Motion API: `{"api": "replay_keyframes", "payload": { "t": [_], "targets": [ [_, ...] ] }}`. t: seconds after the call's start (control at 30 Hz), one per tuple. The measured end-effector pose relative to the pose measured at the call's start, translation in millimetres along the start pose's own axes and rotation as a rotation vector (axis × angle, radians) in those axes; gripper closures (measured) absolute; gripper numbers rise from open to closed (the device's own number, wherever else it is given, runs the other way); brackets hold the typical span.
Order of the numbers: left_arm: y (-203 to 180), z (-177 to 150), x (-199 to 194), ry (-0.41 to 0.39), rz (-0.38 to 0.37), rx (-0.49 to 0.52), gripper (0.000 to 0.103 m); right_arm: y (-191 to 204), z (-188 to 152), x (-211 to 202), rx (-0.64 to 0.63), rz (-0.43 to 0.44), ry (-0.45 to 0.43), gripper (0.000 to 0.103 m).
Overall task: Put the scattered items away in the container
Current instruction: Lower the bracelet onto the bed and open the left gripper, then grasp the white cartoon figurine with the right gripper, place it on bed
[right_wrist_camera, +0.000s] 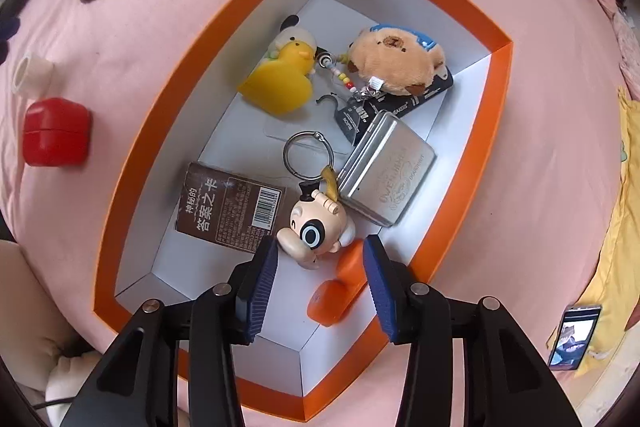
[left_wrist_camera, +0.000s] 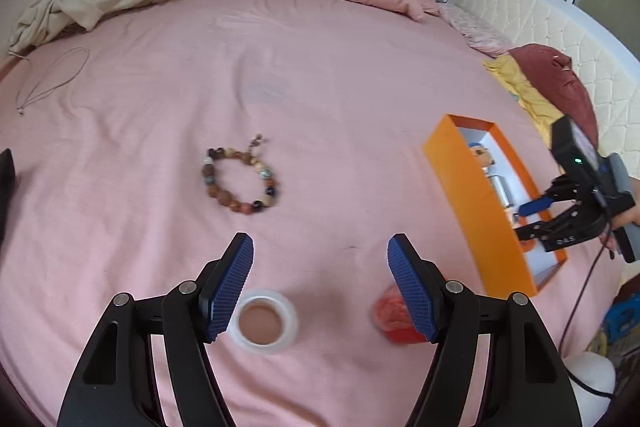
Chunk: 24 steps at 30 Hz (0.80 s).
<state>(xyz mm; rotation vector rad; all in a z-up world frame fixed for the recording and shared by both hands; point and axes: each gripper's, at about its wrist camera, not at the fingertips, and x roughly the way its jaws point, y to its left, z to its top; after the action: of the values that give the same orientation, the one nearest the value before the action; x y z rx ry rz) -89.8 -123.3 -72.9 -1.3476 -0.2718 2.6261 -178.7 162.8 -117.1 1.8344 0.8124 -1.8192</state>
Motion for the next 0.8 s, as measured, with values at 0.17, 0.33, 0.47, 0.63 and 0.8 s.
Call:
{"api": "replay_keyframes", "payload": {
  "t": [0.17,0.33,0.47,0.63,0.8],
  "targets": [
    [-5.2,2.5,-10.3,-0.017,-0.025,-0.023,0.033,1.6,5.9,5.8,-0.023,-0.004,0.056,0.058],
    [-7.9,-1.7,-19.5,-0.03,-0.044,-0.06,0.033,-6.7,5.4,3.2,0.011,0.074,0.057,0.065],
    [-6.6,-4.5,-26.7,-0.035,-0.042,-0.062,0.033,-12.8,-6.9,-6.6,0.086,0.14,-0.015,0.065],
    [0.6,-3.5,-35.8,-0.054,-0.009,-0.072,0.033,-23.8,-34.4,-41.7,0.19,0.217,-0.192,0.065],
    [8.7,-4.6,-37.9,-0.068,0.051,-0.113,0.033,5.0,-38.9,-97.1,0.195,0.352,-0.394,0.065]
  ]
}}
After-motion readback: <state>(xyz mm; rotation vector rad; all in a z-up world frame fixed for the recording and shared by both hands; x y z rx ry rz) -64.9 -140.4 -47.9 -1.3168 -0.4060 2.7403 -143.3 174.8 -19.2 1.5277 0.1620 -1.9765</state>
